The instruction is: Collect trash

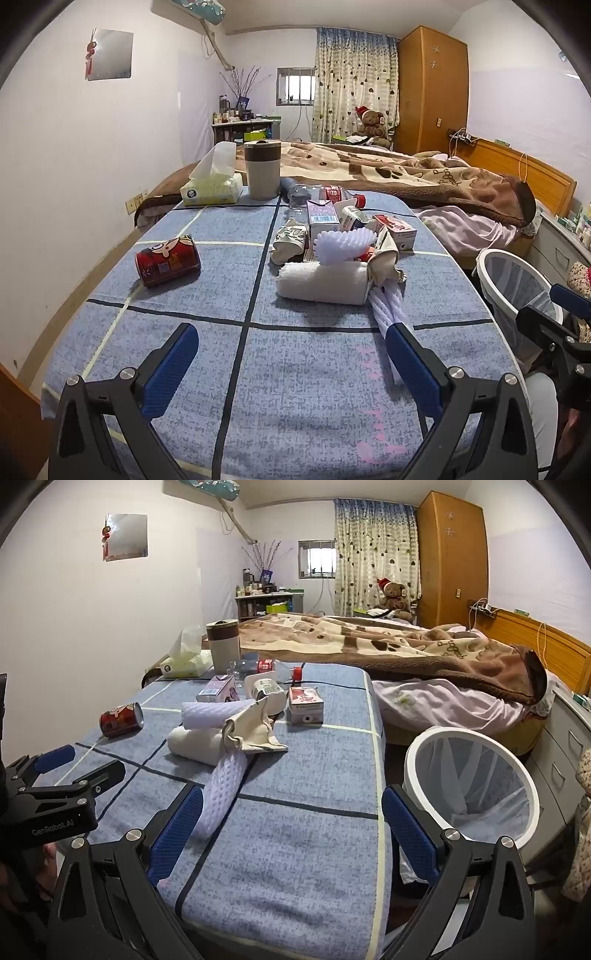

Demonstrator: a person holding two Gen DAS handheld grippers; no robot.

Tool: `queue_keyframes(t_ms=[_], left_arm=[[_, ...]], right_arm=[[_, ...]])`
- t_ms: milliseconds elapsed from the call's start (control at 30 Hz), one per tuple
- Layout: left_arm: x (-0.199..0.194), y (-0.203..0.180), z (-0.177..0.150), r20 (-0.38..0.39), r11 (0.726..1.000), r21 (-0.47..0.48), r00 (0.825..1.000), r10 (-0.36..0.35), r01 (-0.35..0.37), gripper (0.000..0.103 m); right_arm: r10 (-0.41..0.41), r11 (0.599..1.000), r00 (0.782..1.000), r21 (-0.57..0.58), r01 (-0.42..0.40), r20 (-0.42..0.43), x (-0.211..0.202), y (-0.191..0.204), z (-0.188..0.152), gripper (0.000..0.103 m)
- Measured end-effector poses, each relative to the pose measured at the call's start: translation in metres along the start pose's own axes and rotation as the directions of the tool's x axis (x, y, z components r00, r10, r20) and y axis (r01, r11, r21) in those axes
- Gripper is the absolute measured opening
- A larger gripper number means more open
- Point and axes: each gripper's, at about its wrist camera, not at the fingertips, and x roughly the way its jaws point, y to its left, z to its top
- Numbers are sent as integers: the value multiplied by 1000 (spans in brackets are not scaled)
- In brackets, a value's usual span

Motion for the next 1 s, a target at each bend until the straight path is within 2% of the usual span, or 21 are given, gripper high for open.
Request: queue_keyframes(t_ms=[1000], left_arm=[[2,1,1,-4,1000,-2,1000,0,0,103]], right_arm=[[-2,1000,1000,-1,2,-3,2,-1,1,99]])
